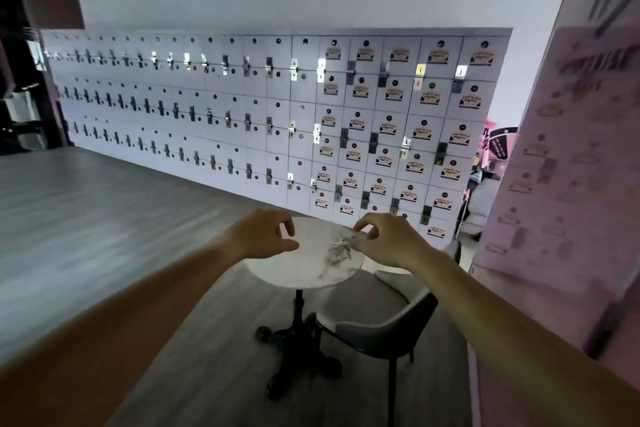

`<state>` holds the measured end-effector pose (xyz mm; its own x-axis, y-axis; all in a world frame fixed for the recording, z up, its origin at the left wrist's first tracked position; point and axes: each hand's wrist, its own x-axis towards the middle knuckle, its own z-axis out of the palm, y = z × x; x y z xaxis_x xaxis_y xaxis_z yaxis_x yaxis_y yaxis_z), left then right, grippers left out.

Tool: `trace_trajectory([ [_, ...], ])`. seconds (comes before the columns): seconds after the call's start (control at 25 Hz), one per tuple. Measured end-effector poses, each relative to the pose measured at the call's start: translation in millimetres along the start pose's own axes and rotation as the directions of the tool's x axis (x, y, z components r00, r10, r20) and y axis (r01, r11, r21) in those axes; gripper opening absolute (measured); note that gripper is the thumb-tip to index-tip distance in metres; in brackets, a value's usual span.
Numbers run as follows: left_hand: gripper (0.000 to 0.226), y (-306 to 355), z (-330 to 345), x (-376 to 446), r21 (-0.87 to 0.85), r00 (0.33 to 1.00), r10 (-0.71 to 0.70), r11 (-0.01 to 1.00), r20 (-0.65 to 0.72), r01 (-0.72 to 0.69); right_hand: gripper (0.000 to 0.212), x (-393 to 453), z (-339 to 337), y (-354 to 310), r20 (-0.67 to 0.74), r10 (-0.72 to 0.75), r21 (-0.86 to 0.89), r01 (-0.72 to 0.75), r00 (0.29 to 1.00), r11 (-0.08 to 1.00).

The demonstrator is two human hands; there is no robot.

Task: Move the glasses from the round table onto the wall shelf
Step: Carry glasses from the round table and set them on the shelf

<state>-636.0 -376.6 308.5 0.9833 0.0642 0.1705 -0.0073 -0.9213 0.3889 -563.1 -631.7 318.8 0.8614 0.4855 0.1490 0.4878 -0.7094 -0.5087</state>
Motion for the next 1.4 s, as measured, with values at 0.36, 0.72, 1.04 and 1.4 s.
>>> trace_trajectory([
  [0.36, 0.024, -73.0, 10.6, 189.5, -0.027, 0.993, 0.092, 0.996, 0.078, -0.090, 0.036, 173.2, 20.8, 21.0, -0.014, 0.105, 0.014, -0.104, 0.994, 0.994],
  [0.72, 0.027, -139.0, 78.7, 351.6, -0.007, 0.984, 0.078, 0.997, 0.157, -0.078, 0.036, 339.7, 69.0, 100.7, 0.010, 0.135, 0.007, -0.135, 0.991, 0.991],
  [1.04, 0.029, -194.6, 194.9, 539.0, -0.030, 0.948, 0.019, 1.000, 0.319, -0.010, 0.035, 521.6, 132.0, 229.5, 0.117, 0.184, 0.039, -0.189, 0.976, 0.981],
  [1.4, 0.067, -262.1, 361.3, 655.3, -0.142, 0.841, -0.136, 0.960, 0.524, 0.243, 0.039, 631.9, 247.4, 351.0, 0.295, 0.252, -0.073, -0.241, 0.922, 0.968],
])
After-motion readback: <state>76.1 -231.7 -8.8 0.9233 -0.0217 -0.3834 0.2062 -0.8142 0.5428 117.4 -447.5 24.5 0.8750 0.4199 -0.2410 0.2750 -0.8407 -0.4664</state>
